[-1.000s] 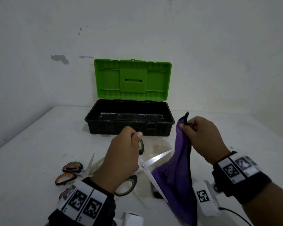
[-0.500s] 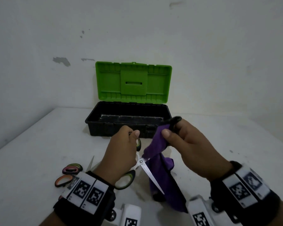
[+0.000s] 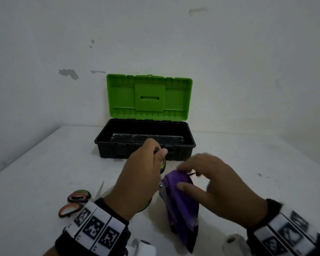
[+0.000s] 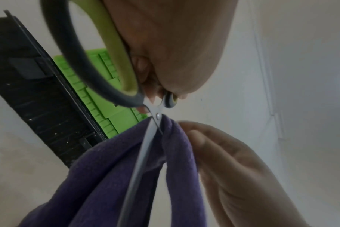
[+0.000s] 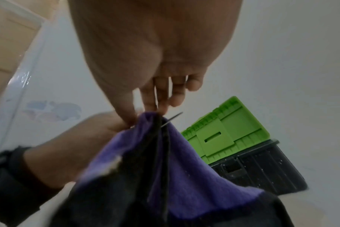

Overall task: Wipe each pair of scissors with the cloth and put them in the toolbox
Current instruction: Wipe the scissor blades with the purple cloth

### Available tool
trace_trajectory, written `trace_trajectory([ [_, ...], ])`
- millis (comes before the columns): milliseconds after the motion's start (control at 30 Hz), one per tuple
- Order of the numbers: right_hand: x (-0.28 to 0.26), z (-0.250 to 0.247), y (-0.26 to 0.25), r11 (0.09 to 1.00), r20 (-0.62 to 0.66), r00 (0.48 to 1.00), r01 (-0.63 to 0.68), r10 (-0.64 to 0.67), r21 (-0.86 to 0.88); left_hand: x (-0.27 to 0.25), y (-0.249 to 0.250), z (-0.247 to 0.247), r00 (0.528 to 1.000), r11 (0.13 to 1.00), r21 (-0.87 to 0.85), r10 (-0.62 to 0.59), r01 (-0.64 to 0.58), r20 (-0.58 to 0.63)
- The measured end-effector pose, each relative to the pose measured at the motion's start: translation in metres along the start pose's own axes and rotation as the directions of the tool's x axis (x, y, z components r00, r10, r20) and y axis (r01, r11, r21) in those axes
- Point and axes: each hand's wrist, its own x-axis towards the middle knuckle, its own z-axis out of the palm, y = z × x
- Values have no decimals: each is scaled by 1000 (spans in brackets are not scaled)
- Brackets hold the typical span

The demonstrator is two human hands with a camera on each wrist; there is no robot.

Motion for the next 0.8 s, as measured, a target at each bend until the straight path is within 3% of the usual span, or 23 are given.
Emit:
trace_trajectory([
  [100, 13, 9, 2, 977, 115, 993, 27, -2, -213, -1, 5, 3, 998, 999, -2, 54, -54, 9],
  [333, 32, 12, -2, 992, 295, 954, 80, -49, -95, -1, 0, 8, 990, 990, 43, 138, -136, -31],
  [567, 26, 0, 15, 996, 328, 943, 73, -53, -48, -6, -8, 13, 981, 993, 21, 115, -113, -158],
  [800, 10, -16, 37, 1000, 311, 950, 7, -2, -16, -8, -14, 10, 979, 992, 8, 124, -125, -163],
])
